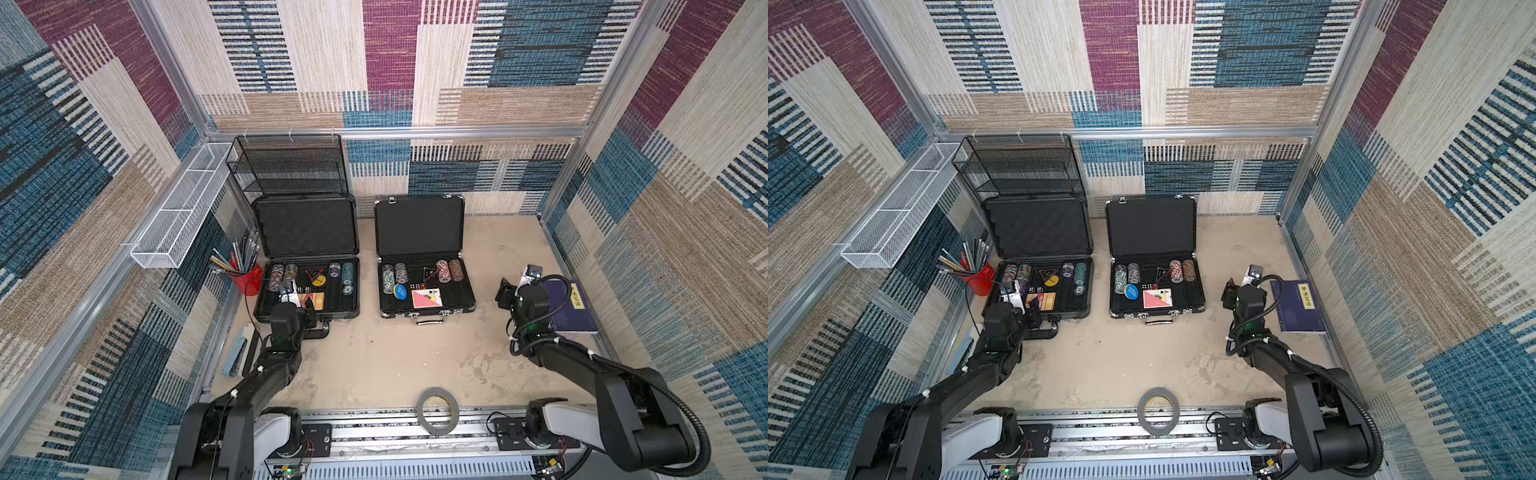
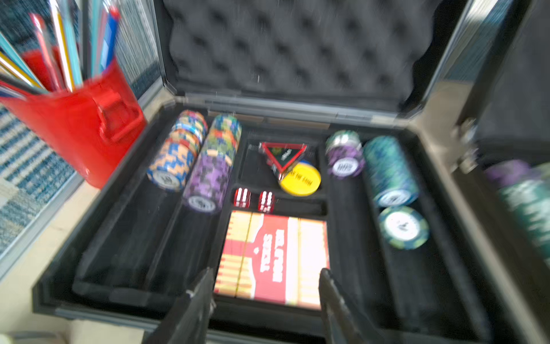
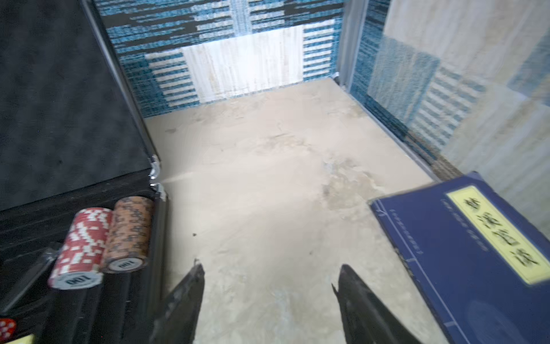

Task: Open the poker set cases
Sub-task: Reset both arms

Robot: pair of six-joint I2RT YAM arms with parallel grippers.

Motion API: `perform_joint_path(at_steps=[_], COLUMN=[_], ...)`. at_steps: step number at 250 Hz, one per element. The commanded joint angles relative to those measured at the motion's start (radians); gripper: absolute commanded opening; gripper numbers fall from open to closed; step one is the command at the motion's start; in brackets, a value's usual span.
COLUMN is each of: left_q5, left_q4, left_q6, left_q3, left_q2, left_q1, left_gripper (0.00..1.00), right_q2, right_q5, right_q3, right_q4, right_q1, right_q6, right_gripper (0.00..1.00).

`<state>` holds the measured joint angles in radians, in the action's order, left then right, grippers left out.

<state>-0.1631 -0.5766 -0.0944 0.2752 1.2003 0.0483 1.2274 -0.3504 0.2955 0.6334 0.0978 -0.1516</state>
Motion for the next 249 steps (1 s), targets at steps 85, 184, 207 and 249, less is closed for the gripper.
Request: perform_joint_path(at_steps=[85,184,207,249], left_q5=[0.008,-0.004,-0.003,-0.003], left_q4=[-0.298,-0.297,-0.296,-0.295], left_q6=[0.119,0.114,0.114,0.114], left_q3=[0.122,0.125,0.125,0.125], left_q2=[0.338,0.337,0.336,0.338], left_q1=[-0.016,-0.016,-0.016,-0.016], left_gripper=[0.82,0.99,0.99,0.99], right_q2=[0.226,0.296,0.318,0.328], right_q5=[-0.035,0.190,0.186,0.183], right_q3=[-0.149,-0.116,-0.119,-0.118], right_q4=[0.736,0.692,0.742,0.761], right_q1=[-0.023,-0.061,-0.061,-0.062], right_q6=[0.133,0.160,0.163,0.162], right_gripper=[0.75,0.80,0.81,1.00])
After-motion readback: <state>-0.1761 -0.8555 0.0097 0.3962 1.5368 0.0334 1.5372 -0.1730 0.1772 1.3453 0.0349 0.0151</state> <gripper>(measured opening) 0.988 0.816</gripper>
